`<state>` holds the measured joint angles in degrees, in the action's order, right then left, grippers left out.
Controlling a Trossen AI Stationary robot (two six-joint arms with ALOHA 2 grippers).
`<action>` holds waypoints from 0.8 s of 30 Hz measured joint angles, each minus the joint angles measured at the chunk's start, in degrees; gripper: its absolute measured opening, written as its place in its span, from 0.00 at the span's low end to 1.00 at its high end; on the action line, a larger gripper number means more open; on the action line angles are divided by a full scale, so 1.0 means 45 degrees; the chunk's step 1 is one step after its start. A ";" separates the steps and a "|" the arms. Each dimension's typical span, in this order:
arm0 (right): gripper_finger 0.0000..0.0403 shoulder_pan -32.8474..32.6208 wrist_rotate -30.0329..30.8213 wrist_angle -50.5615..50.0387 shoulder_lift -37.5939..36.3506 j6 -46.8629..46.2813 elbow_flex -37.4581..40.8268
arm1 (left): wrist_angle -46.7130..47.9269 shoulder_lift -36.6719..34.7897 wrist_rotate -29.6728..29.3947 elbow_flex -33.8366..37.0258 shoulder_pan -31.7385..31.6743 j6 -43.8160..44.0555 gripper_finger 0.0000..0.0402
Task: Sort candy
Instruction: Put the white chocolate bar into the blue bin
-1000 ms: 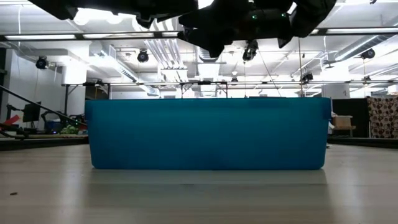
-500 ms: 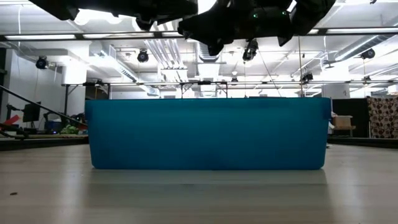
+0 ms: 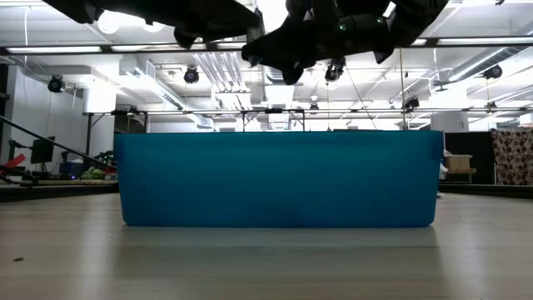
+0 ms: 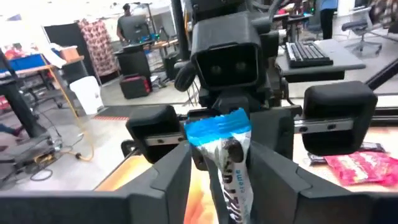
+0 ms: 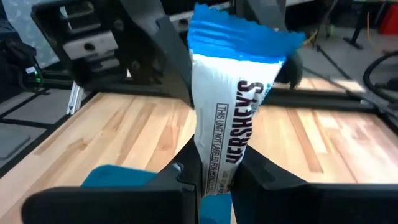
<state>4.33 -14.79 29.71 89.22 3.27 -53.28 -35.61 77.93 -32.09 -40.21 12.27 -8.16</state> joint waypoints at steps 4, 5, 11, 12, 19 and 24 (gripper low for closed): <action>0.10 0.0171 0.0025 -0.1297 -0.0137 -0.0394 -0.0178 | 0.0605 -0.0476 -0.0038 -0.0051 -0.0016 0.1204 0.36; 0.10 0.0207 0.0214 -0.1813 -0.0165 -0.0404 -0.0301 | 0.0864 -0.0658 -0.0045 -0.0058 -0.0019 0.1523 0.36; 0.11 0.0215 0.2618 -0.6734 -0.0347 -0.0276 -0.1690 | 0.2678 -0.1817 -0.0068 -0.0058 -0.0024 0.2387 0.36; 0.11 0.0215 0.2759 -0.7577 -0.0347 -0.0277 -0.1948 | 0.2916 -0.2006 -0.0080 -0.0058 -0.0024 0.2397 0.36; 0.11 0.0029 0.2866 -1.1795 -0.0347 -0.0595 -0.3302 | 0.4359 -0.3034 -0.0139 -0.0058 -0.0024 0.2384 0.36; 0.11 -0.0237 0.2859 -1.2988 -0.0347 -0.0968 -0.3529 | 0.5000 -0.3370 -0.0834 -0.0049 -0.0024 0.2377 0.36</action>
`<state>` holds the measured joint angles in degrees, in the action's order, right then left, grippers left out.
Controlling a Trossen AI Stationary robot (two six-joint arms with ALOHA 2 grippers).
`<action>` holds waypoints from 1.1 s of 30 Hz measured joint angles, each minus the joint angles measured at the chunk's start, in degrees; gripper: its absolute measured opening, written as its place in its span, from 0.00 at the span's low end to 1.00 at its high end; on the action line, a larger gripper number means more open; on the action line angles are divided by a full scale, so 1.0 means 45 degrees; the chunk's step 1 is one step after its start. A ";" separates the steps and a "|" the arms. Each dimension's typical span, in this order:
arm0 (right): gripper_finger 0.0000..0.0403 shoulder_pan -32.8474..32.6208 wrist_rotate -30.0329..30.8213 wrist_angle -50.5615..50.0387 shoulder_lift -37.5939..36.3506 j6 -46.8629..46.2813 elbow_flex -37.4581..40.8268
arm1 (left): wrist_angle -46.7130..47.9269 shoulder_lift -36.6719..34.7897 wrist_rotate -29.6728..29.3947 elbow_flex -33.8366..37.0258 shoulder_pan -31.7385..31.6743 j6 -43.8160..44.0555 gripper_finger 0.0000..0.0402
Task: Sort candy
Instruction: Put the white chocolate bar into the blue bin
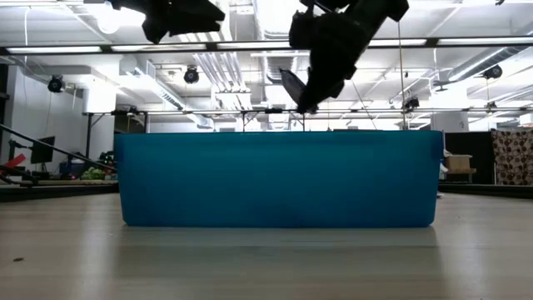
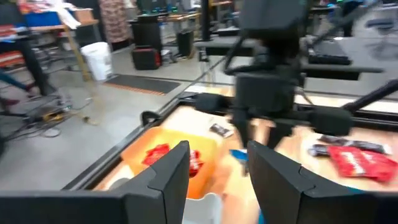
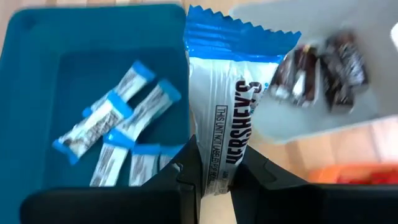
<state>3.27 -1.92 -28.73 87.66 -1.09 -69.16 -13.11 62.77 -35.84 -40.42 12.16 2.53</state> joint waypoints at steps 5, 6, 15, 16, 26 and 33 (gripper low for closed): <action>0.12 -0.0312 -0.0338 -0.0939 0.0025 -0.0970 0.0142 | 0.0374 0.0019 -0.0977 0.0005 0.0000 0.0027 0.36; 0.12 -0.0394 -0.0341 -0.1048 0.0039 -0.1210 0.0201 | 0.0384 0.0046 -0.1044 0.0005 -0.0003 0.0027 0.36; 0.12 -0.1647 -0.0702 -0.1075 0.0117 -0.2130 0.0480 | 0.0565 0.0266 -0.1065 0.0015 -0.0001 -0.0002 0.36; 0.12 -0.1805 -0.0689 -0.1019 0.0117 -0.2204 0.0433 | 0.0578 0.0266 -0.1066 0.0015 -0.0003 -0.0002 0.36; 0.12 -0.2935 -0.0571 -0.0382 0.0141 -0.3473 0.0455 | 0.0885 0.0316 -0.1062 0.0015 0.0000 0.0212 0.36; 0.14 -0.3397 -0.0566 0.0388 0.0143 -0.3547 0.0464 | 0.0949 0.0353 -0.1057 0.0015 0.0000 0.0280 0.36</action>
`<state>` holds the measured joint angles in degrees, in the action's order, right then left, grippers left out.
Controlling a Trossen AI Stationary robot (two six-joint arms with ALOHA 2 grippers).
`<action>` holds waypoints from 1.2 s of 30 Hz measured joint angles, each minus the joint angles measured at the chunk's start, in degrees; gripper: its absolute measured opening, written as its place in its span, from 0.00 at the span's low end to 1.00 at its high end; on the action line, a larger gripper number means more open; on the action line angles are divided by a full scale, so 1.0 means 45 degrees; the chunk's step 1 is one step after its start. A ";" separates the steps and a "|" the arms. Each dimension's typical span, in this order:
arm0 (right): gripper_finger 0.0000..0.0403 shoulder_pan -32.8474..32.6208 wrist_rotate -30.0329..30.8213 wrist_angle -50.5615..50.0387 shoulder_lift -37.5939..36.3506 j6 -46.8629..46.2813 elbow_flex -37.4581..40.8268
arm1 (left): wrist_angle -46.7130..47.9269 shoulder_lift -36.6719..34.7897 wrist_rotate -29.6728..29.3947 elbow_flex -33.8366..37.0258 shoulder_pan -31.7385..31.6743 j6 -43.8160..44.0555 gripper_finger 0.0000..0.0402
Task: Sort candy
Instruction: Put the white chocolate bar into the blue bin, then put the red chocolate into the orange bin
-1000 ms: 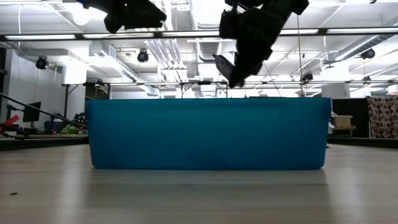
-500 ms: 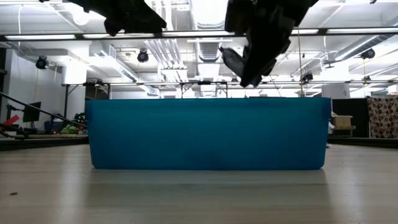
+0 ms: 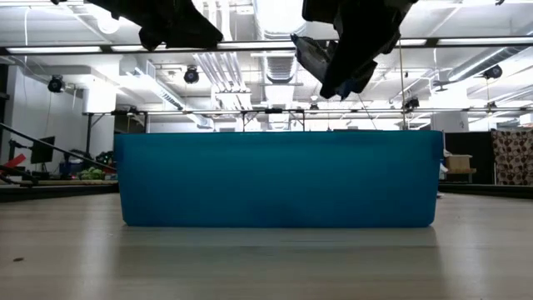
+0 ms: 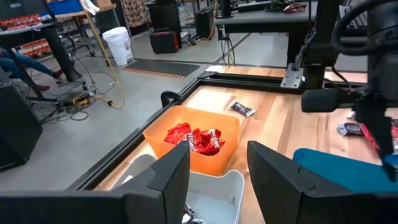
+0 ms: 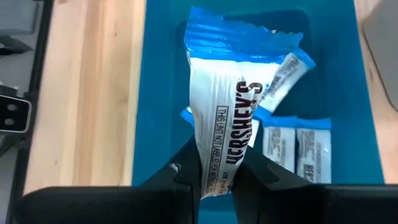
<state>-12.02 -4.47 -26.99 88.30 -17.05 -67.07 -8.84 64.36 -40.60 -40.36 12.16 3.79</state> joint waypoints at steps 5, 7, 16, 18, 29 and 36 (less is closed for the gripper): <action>0.20 -0.0032 0.0100 0.0216 0.0002 0.0021 0.0000 | 0.0002 0.0216 0.0002 0.0000 0.0000 0.0005 0.36; 0.24 -0.0027 0.0491 0.0215 0.0002 0.0037 0.0000 | -0.0001 0.0306 0.0001 0.0000 0.0000 0.0005 0.36; 0.40 -0.0022 0.0699 0.0171 0.0002 0.0061 0.0000 | -0.0001 0.0545 0.0005 0.0000 0.0000 -0.0035 0.36; 0.43 -0.0022 0.0699 0.0046 -0.0010 0.0055 0.0000 | -0.0004 0.0545 0.0005 0.0000 0.0000 -0.0044 0.36; 0.46 -0.0019 0.0674 -0.2656 -0.0260 -0.1429 -0.0739 | -0.0010 0.0587 0.0010 0.0000 0.0000 -0.0049 0.36; 0.46 -0.0017 0.0548 -0.6165 -0.0265 -0.4211 -0.1265 | -0.0024 0.0593 0.0010 0.0000 0.0000 -0.0064 0.36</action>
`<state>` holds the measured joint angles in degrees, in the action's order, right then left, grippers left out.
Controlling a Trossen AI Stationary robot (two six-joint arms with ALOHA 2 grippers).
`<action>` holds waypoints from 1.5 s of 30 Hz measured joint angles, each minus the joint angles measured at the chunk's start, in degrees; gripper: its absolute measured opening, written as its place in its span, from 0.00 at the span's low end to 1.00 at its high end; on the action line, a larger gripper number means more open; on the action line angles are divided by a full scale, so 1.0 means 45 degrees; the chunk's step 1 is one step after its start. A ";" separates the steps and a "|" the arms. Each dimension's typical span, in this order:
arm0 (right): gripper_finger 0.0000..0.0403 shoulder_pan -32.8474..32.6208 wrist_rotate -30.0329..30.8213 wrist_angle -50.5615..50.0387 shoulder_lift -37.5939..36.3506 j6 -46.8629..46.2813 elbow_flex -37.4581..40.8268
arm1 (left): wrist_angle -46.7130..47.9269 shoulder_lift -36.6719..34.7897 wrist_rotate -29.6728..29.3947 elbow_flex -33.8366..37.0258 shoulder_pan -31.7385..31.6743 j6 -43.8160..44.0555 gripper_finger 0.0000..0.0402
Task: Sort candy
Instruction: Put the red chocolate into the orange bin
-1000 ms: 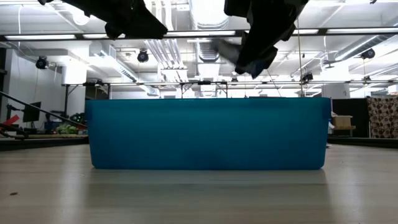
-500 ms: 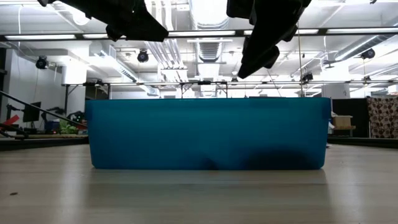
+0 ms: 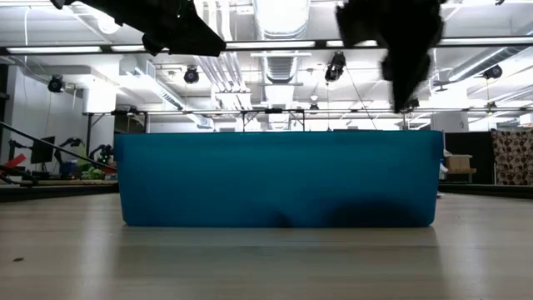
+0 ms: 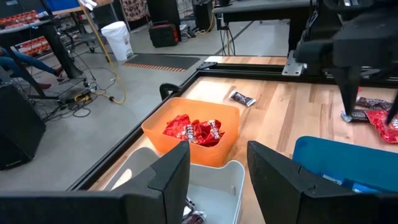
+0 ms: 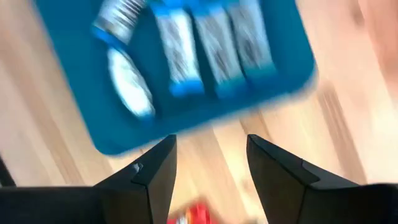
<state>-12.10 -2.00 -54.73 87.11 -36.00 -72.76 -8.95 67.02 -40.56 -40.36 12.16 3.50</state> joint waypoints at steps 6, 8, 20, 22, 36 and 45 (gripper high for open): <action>0.46 -0.0292 -0.0668 -0.2186 0.0000 -0.2718 0.0358 | -0.0343 0.0015 0.0000 0.0000 0.0000 -0.0860 0.36; 0.46 -0.0544 -0.0741 -0.2628 0.0000 -0.3265 0.0598 | -0.0376 0.0015 0.0000 0.0000 0.0000 -0.1176 0.36; 0.46 -0.3972 -0.1133 -0.1923 -0.0015 -0.2529 0.2620 | -0.0574 0.0015 -0.0201 0.0000 -0.0015 -0.2675 0.36; 0.45 -0.4383 -0.1100 -0.1243 0.0000 -0.3407 0.3028 | -0.0575 0.0015 -0.0214 0.0000 -0.0031 -0.2675 0.36; 0.42 -0.5061 0.0231 0.2224 -0.0028 -0.5066 0.5513 | -0.0957 0.0015 -0.0233 0.0000 -0.0267 -0.3307 0.36; 0.19 -0.5062 0.1151 0.3363 -0.0024 -0.5203 0.6350 | -0.1030 0.0015 -0.0233 0.0000 -0.0267 -0.3341 0.36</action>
<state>-34.88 3.18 -39.59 87.00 -59.41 -44.18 -13.58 67.09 -41.60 -40.36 10.96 -11.53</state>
